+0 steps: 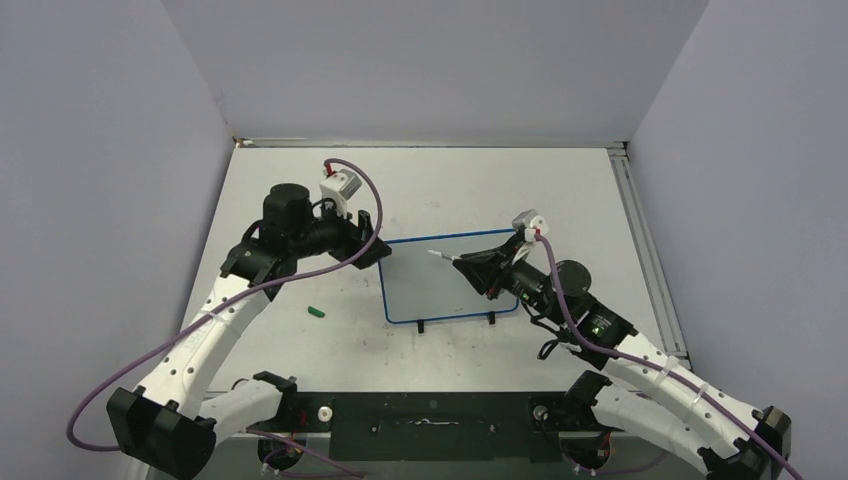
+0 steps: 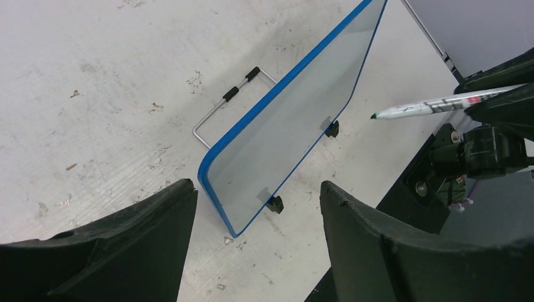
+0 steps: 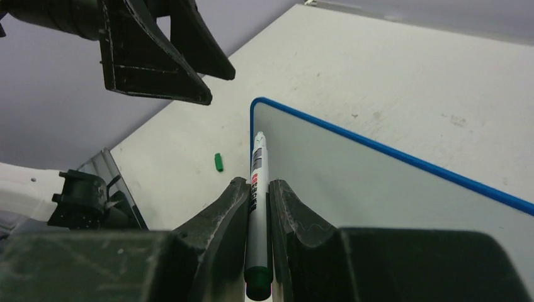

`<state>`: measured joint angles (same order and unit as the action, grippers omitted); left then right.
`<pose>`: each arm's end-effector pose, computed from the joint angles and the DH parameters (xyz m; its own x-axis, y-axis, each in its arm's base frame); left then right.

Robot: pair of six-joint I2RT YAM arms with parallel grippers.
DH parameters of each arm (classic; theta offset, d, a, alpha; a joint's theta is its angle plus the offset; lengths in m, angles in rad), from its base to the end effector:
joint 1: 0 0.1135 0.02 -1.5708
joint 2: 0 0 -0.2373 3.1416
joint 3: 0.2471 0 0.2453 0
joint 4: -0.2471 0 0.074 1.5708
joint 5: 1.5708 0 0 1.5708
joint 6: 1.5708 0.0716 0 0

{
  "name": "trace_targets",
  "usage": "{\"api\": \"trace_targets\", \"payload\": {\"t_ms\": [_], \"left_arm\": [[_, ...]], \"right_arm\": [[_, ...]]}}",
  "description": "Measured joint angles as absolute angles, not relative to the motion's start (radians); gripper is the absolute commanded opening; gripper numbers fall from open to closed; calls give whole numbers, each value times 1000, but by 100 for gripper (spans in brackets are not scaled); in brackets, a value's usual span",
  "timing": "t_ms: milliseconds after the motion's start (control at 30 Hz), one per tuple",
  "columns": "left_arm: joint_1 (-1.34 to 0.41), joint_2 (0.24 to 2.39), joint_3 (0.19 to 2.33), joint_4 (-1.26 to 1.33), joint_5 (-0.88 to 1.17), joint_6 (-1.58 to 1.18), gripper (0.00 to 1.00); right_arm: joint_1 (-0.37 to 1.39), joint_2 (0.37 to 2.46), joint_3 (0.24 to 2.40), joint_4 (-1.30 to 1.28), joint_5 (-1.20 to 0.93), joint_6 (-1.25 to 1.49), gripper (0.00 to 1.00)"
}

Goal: Write a sentence on the whiteboard

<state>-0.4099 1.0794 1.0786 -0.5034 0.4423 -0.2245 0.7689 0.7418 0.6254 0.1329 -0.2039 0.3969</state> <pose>0.2330 -0.1347 0.3155 -0.5887 0.0364 -0.8076 0.5876 0.7054 -0.3965 0.1569 0.1720 0.3082 -0.3085 0.2282 -0.9234 -0.7668 0.5148 0.3834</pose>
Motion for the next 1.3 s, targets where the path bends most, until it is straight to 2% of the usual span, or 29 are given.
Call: {"api": "trace_targets", "payload": {"t_ms": [200,400,867,1167,1300], "left_arm": [[-319,1125,974,-374,646,-130,68],[-277,1225,971,-319,747,-73,58],[-286,1295,969,-291,782,-34,32],[-289,1294,952,-293,793,36,2],[-294,1280,939,-287,810,65,0]], "right_arm": [[831,833,577,178,-180,389,5],[901,908,573,257,-107,353,5],[970,1076,574,403,3,290,5],[971,1092,574,428,9,279,5],[973,1092,574,437,12,276,5]]}}
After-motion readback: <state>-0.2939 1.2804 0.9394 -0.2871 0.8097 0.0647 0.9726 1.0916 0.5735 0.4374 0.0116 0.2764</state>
